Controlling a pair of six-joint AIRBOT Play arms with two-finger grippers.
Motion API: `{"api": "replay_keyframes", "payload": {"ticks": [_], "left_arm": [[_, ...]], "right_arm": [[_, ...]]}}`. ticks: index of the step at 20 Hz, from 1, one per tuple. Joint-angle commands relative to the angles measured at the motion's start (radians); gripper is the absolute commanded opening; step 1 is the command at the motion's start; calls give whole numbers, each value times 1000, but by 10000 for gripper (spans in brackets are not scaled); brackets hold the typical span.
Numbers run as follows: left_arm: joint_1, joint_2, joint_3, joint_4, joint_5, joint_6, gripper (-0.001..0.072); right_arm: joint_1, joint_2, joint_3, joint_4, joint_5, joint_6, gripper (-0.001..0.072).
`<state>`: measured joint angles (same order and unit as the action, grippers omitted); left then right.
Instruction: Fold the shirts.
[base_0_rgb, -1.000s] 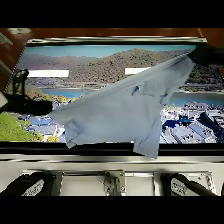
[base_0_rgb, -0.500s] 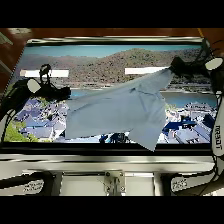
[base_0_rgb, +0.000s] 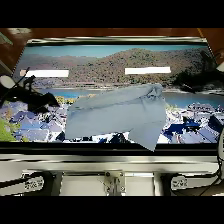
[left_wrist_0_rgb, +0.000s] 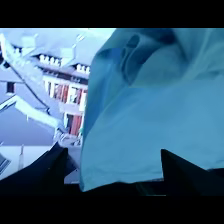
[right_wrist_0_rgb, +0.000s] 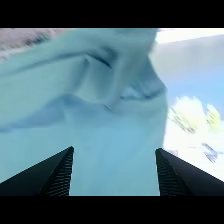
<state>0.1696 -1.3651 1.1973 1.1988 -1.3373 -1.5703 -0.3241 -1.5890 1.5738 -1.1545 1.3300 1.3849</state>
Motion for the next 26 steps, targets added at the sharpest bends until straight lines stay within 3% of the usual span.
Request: {"api": "replay_keyframes", "payload": {"ticks": [1,4,7,15,23,24,25,26], "left_arm": [[107,113,-173,-15,-129,66,707],[113,146,-410,-40,-44,115,707],[108,143,-517,-177,109,154,708],[19,80,-533,-229,251,159,706],[-41,-29,-531,-305,306,148,704],[-56,-37,-531,-330,323,148,687],[-69,-42,-531,-348,333,148,554],[-80,-46,-531,-356,336,148,350]], "right_arm": [[-159,47,-79,-25,268,-39,628],[-258,86,-246,128,245,-69,628],[-258,95,-338,132,235,-100,628],[-258,95,-368,128,208,-115,628],[-258,95,-368,128,217,-114,628],[-258,95,-368,128,227,-114,628],[-258,95,-368,126,241,-115,628],[-258,95,-368,122,248,-115,628]]}}
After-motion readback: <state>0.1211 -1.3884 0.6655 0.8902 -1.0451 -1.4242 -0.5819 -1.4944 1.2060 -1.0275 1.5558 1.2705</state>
